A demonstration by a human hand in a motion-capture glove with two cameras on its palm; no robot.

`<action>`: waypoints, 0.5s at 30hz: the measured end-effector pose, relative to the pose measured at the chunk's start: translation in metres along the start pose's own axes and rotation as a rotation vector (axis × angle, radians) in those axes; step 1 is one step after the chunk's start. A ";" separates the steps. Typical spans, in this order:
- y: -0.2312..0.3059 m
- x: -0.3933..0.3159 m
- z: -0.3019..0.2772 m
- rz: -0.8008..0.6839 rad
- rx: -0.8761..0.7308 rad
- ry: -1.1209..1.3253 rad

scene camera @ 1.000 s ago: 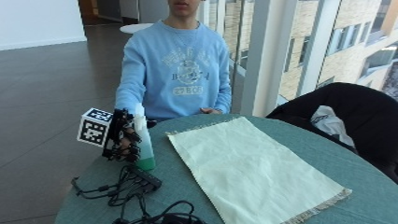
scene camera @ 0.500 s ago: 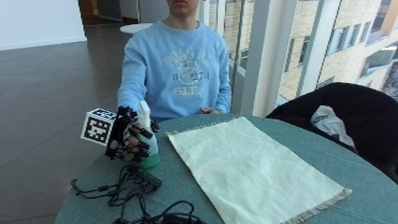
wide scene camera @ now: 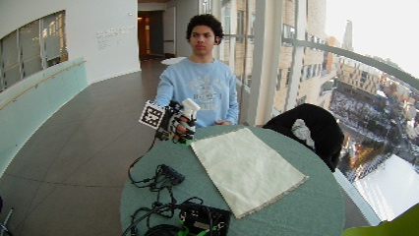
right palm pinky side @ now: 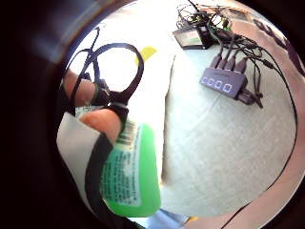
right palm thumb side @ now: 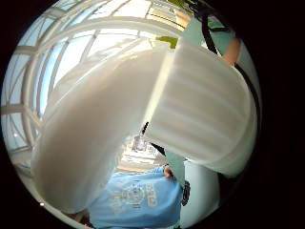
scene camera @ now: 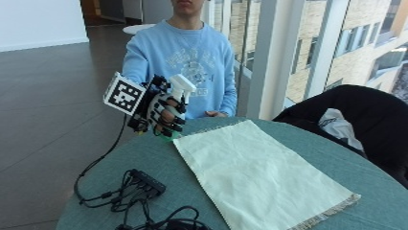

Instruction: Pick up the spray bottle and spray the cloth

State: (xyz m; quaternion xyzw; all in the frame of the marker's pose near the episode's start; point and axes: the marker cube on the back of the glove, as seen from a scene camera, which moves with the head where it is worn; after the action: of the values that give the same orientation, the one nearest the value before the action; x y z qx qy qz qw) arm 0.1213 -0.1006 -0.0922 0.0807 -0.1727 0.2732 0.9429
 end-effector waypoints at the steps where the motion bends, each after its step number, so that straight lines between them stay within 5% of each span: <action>1: -0.004 -0.003 0.002 0.016 -0.015 0.014; 15: -0.033 -0.012 0.036 0.195 -0.221 0.173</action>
State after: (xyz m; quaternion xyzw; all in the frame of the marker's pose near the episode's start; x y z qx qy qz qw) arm 0.1200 -0.1430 -0.0653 -0.0644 -0.1271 0.3485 0.9264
